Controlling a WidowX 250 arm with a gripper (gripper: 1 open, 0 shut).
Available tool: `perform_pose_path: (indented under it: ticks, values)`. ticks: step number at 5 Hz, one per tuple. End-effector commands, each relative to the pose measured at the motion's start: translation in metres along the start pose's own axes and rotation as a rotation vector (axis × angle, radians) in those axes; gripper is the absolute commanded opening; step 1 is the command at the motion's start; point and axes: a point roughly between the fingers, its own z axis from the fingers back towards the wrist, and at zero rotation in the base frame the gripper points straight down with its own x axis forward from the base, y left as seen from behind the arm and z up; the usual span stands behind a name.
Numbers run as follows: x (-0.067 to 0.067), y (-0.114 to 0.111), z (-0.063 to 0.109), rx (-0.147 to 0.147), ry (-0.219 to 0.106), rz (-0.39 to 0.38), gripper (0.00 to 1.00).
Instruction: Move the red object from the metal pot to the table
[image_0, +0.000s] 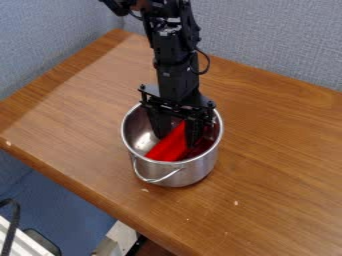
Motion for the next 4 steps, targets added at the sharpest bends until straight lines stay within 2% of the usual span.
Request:
perform_pose_path:
  ticks: [1, 4]
  values:
    - [0.0062, 0.0027, 0.0090, -0.010, -0.043, 0.018, 0.00]
    - [0.0064, 0.0031, 0.0060, -0.024, -0.041, 0.029, 0.00]
